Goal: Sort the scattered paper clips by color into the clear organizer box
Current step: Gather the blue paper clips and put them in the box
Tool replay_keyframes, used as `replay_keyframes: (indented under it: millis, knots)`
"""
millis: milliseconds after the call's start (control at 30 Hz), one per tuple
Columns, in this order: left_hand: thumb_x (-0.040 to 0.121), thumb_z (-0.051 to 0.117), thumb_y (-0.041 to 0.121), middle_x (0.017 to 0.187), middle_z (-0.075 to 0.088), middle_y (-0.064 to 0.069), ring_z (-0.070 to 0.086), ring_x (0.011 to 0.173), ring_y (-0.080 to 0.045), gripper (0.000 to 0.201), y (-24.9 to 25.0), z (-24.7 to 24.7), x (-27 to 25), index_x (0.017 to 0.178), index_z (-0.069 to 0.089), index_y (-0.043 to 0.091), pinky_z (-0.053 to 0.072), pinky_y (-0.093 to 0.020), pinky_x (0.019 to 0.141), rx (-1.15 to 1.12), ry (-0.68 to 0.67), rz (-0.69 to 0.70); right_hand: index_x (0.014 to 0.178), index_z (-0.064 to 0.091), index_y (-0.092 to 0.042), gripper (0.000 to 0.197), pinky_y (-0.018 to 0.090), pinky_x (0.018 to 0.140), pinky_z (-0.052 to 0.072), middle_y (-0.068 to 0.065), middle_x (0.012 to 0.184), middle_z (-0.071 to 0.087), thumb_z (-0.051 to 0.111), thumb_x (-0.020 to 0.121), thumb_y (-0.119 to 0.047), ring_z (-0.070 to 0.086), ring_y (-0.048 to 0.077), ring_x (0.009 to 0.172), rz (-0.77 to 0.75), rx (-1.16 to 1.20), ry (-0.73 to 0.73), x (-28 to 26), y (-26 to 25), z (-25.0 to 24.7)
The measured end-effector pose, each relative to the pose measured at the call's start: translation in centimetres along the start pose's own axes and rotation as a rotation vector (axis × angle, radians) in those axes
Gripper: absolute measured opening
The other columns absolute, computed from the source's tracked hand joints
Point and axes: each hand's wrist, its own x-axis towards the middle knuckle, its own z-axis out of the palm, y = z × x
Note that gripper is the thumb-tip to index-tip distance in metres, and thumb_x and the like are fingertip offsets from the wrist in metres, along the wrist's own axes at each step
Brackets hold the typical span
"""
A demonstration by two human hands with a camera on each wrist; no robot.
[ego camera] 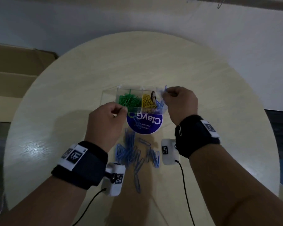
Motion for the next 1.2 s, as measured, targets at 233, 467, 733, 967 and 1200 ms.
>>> replay_keyframes:
  millis: [233, 467, 733, 967, 1200]
  knots:
    - [0.089, 0.061, 0.04, 0.093, 0.057, 0.01, 0.058, 0.079, -0.011, 0.01, -4.2, -0.9, -3.2, 0.094, 0.063, 0.033, 0.047, -0.03, 0.073, 0.315, -0.264, 0.095, 0.094, 0.07, -0.024, 0.015, 0.02, 0.068, 0.039, -0.007, 0.085, 0.069, 0.068, 0.082, -0.034, 0.063, 0.01, 0.078, 0.027, -0.045, 0.02, -4.3, 1.9, -1.7]
    - [0.072, 0.071, 0.058, 0.102, 0.05, 0.0, 0.058, 0.089, -0.025, 0.05, -5.6, 0.6, -6.6, 0.105, 0.055, 0.023, 0.051, -0.039, 0.073, 0.491, -0.335, 0.09, 0.106, 0.054, -0.014, 0.063, 0.033, 0.074, 0.044, 0.007, 0.103, 0.052, 0.074, 0.066, -0.058, 0.057, 0.029, 0.092, 0.011, -0.586, -0.457, -12.3, 4.5, 0.1]
    - [0.068, 0.081, 0.012, 0.1, 0.062, -0.001, 0.061, 0.084, -0.017, 0.047, -6.9, -0.5, -5.8, 0.111, 0.062, 0.022, 0.051, -0.035, 0.083, 0.122, -0.299, -0.015, 0.106, 0.061, -0.015, 0.028, 0.038, 0.076, 0.048, 0.01, 0.099, 0.057, 0.062, 0.079, -0.02, 0.058, 0.036, 0.092, -0.184, -0.49, -0.42, -15.0, 4.7, 1.1]
    - [0.076, 0.073, 0.04, 0.094, 0.056, -0.002, 0.06, 0.09, -0.028, 0.033, -7.3, -0.6, -7.1, 0.101, 0.062, 0.022, 0.047, -0.037, 0.075, 0.489, -0.321, 0.113, 0.094, 0.066, -0.014, 0.016, 0.036, 0.073, 0.046, 0.01, 0.091, 0.059, 0.062, 0.081, -0.022, 0.058, 0.035, 0.086, -0.268, -0.567, -0.414, -15.1, 5.2, 1.5]
    - [0.079, 0.061, 0.028, 0.079, 0.057, -0.002, 0.061, 0.076, -0.031, 0.009, -8.0, -0.9, -8.2, 0.084, 0.064, 0.021, 0.051, -0.039, 0.061, 0.559, -0.32, 0.244, 0.074, 0.064, -0.014, 0.005, 0.032, 0.055, 0.048, 0.008, 0.067, 0.061, 0.068, 0.071, -0.012, 0.061, 0.033, 0.062, -0.333, -0.653, -0.359, -15.6, 6.0, 1.1]
